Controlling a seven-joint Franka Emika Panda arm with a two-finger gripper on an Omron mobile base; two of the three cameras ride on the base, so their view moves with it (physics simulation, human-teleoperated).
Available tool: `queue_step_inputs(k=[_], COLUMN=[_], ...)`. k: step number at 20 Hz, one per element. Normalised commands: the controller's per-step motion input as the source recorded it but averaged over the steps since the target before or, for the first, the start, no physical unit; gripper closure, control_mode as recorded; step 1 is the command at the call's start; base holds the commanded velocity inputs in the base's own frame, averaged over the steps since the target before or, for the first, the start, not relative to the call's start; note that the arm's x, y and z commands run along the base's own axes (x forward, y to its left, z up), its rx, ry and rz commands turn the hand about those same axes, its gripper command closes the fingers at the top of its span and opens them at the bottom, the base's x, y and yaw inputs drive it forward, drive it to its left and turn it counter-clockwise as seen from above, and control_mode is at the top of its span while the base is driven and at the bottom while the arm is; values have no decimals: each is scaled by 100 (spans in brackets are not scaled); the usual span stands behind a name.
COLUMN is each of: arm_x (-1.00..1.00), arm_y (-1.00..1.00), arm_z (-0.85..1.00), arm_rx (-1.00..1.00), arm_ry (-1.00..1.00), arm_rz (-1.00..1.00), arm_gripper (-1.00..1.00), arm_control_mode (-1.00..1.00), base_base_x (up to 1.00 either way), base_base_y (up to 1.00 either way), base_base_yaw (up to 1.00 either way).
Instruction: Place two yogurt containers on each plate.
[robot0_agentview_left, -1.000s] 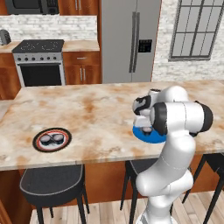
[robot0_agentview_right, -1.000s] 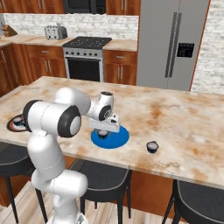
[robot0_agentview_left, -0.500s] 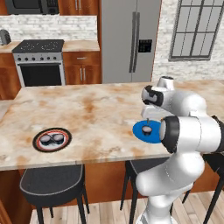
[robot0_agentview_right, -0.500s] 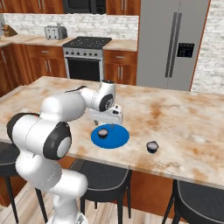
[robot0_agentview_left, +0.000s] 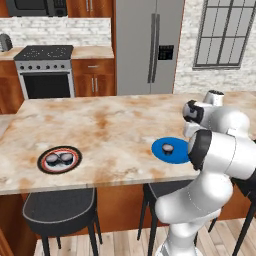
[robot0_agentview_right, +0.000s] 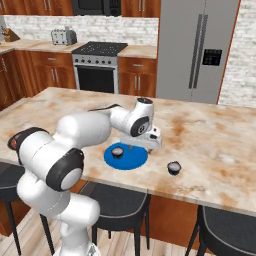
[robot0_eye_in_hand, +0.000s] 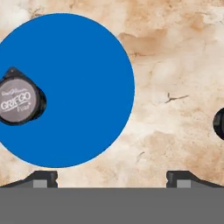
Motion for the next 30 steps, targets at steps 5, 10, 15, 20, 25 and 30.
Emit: queue_step_inputs(k=[5, 10, 15, 20, 25, 30], arm_x=[14, 18, 22, 4, -1, 4], arm_y=[-96, -56, -9, -20, -43, -22], arm_z=[-25, -4, 0, -26, -14, -18], arm_rx=[16, 7, -19, -2, 3, 0], arm_ry=[-3, -5, 39, 13, 1, -3], arm_rz=[0, 6, 0, 0, 0, -1], arm_gripper=[-100, -100, -100, -100, -100, -100], arm_control_mode=[-100, -100, -100, -100, -100, -100], base_base_x=[0, 0, 0, 0, 0, 0], base_base_y=[0, 0, 0, 0, 0, 0], base_base_yaw=[0, 0, 0, 0, 0, 0])
